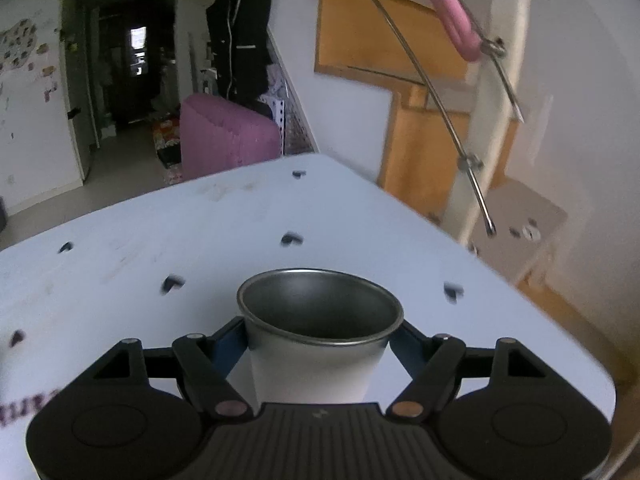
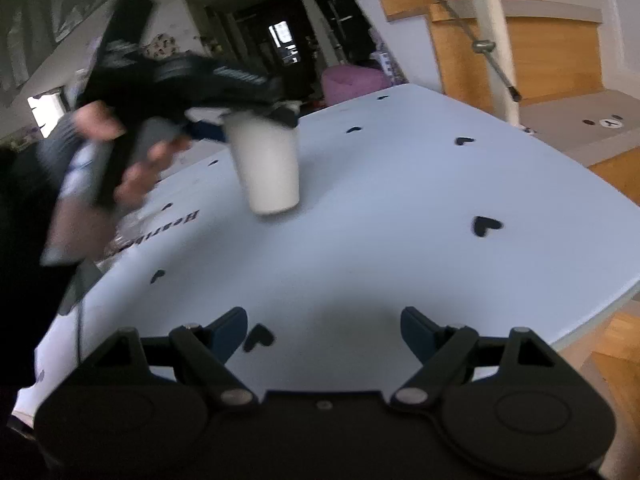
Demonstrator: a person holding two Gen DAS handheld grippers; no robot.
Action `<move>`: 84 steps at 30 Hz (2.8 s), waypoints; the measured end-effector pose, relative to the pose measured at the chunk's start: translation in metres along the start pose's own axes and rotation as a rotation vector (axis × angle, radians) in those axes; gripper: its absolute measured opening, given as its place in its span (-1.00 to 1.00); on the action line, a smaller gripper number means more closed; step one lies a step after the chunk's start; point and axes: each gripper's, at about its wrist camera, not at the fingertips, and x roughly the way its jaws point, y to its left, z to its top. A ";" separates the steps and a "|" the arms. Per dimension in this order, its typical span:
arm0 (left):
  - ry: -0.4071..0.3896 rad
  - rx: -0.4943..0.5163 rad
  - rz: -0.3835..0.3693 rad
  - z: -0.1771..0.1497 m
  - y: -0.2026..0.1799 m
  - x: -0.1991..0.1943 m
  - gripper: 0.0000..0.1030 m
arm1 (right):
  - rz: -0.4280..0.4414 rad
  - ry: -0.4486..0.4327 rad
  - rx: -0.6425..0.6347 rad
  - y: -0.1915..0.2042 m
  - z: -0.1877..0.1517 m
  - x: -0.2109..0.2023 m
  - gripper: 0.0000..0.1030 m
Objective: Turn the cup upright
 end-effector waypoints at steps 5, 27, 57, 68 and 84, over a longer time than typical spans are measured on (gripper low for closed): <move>-0.071 -0.080 -0.034 0.024 -0.010 0.033 0.49 | -0.046 0.000 0.014 -0.014 0.005 -0.003 0.64; -0.056 -0.079 -0.086 0.007 -0.006 0.039 0.90 | -0.079 -0.029 0.016 -0.010 0.019 -0.003 0.64; -0.185 -0.081 0.196 -0.143 0.095 -0.198 1.00 | -0.121 -0.237 -0.176 0.077 0.029 -0.032 0.95; -0.211 -0.073 0.237 -0.169 0.080 -0.222 1.00 | -0.197 -0.271 -0.234 0.088 0.016 -0.045 1.00; -0.208 -0.073 0.260 -0.176 0.074 -0.225 1.00 | -0.226 -0.281 -0.253 0.094 0.009 -0.054 1.00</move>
